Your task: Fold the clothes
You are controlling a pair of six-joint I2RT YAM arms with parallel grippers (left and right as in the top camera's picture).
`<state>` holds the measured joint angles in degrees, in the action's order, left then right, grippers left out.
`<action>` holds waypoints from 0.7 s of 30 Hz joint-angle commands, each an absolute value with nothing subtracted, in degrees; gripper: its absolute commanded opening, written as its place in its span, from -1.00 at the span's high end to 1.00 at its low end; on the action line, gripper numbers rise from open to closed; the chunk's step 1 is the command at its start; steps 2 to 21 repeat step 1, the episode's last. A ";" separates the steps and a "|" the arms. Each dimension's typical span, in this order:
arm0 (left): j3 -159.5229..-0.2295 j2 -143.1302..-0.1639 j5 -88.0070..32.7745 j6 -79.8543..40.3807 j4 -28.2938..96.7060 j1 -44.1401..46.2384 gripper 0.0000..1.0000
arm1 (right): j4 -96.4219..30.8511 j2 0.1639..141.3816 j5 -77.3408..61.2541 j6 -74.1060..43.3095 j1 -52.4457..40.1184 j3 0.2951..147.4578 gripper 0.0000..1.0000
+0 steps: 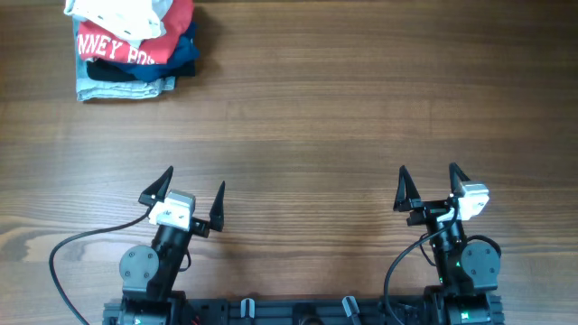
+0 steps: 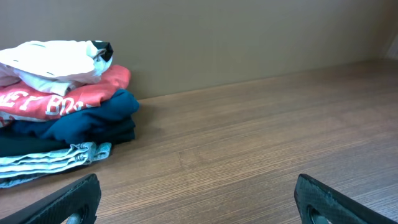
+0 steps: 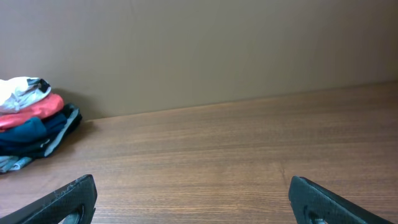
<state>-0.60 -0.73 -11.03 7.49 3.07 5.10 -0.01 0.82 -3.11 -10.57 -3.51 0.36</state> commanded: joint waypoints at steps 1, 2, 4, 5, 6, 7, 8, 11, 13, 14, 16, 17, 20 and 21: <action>-0.32 -0.16 -12.38 8.60 3.27 4.71 -1.00 | 0.14 0.21 -2.59 -9.85 -3.68 0.30 -0.99; -0.32 -0.16 -12.38 8.60 3.27 4.71 -1.00 | 0.14 0.21 -2.59 -9.85 -3.68 0.30 -0.99; -0.32 -0.16 -12.38 8.60 3.27 4.71 -1.00 | 0.14 0.21 -2.59 -9.85 -3.68 0.30 -0.99; -0.32 -0.16 -12.38 8.60 3.27 4.71 -1.00 | 0.14 0.21 -2.59 -9.85 -3.68 0.30 -0.99; -0.32 -0.16 -12.38 8.60 3.27 4.71 -1.00 | 0.14 0.21 -2.59 -9.85 -3.68 0.30 -0.99; -0.32 -0.16 -12.38 8.60 3.27 4.71 -1.00 | 0.14 0.21 -2.59 -9.85 -3.68 0.30 -0.99; -0.32 -0.16 -12.38 8.60 3.27 4.71 -1.00 | 0.14 0.21 -2.59 -9.85 -3.68 0.30 -0.99; -0.32 -0.16 -12.38 8.60 3.27 4.71 -1.00 | 0.14 0.21 -2.59 -9.85 -3.68 0.30 -0.99; -0.32 -0.16 -12.38 8.60 3.27 4.71 -1.00 | 0.14 0.21 -2.59 -9.85 -3.68 0.30 -0.99; -0.32 -0.16 -12.38 8.60 3.27 4.71 -1.00 | 0.14 0.21 -2.59 -9.85 -3.68 0.30 -0.99; -0.32 -0.16 -12.38 8.60 3.27 4.71 -1.00 | 0.14 0.21 -2.59 -9.85 -3.68 0.30 -0.99; -0.32 -0.16 -12.38 8.60 3.27 4.71 -1.00 | 0.14 0.21 -2.59 -9.85 -3.68 0.30 -0.99; -0.32 -0.16 -12.38 8.60 3.27 4.71 -1.00 | 0.14 0.21 -2.59 -9.85 -3.68 0.30 -0.99; -0.32 -0.16 -12.38 8.60 3.27 4.71 -1.00 | 0.14 0.21 -2.59 -9.85 -3.68 0.30 -0.99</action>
